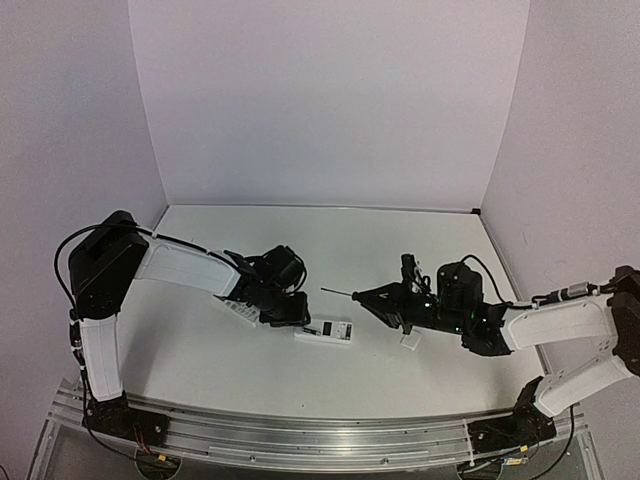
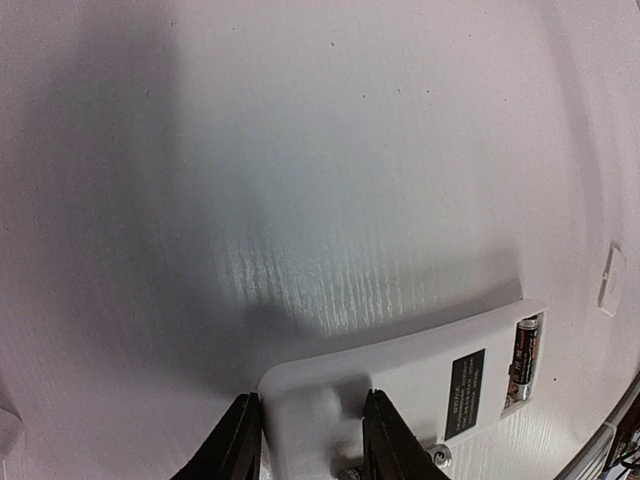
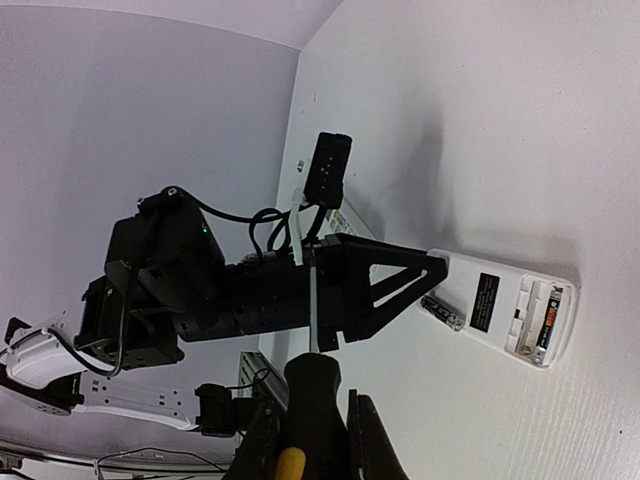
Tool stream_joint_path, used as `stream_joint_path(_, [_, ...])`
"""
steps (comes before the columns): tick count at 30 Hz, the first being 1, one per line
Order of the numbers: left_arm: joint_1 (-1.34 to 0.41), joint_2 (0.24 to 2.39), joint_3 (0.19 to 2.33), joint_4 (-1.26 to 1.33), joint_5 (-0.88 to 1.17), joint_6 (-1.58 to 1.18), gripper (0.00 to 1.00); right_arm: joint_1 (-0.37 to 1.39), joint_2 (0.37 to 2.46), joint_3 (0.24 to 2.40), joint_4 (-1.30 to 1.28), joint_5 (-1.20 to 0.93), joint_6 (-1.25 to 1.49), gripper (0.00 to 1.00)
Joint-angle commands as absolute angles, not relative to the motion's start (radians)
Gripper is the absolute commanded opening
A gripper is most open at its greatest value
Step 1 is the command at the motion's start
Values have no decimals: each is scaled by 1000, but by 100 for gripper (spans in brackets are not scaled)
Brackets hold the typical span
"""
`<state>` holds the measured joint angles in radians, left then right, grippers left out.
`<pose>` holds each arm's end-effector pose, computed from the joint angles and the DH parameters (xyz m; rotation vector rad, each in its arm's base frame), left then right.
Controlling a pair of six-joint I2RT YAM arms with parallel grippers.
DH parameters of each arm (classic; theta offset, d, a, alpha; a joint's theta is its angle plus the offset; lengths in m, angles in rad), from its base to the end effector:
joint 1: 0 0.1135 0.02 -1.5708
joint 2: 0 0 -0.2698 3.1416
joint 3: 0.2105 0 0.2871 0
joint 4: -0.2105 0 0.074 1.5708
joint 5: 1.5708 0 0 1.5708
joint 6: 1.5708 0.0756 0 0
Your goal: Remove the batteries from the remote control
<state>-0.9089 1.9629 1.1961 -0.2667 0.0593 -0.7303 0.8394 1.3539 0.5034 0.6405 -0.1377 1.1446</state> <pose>0.2690 -0.3525 0.0828 0.2679 2.7401 -0.6097 0.2179 0.2584 0.1745 0.1995 2.0535 1.4733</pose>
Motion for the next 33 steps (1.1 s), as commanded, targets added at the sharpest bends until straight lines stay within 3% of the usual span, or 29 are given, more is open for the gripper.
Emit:
stream_joint_path(1, [-925,2043,1131,-358,66,-701,34,842,1368,534,601,-126,1138,0])
stream_joint_path(10, [-925,1976,1090,-315,97,-668,36,842,1449,634,357,-157,1043,0])
stream_joint_path(20, [-925,1965,1078,-302,105,-684,35,854,1685,782,338,-309,1037,0])
stream_joint_path(33, [-925,1955,1087,-294,100,-696,35,864,1590,744,297,-296,1024,0])
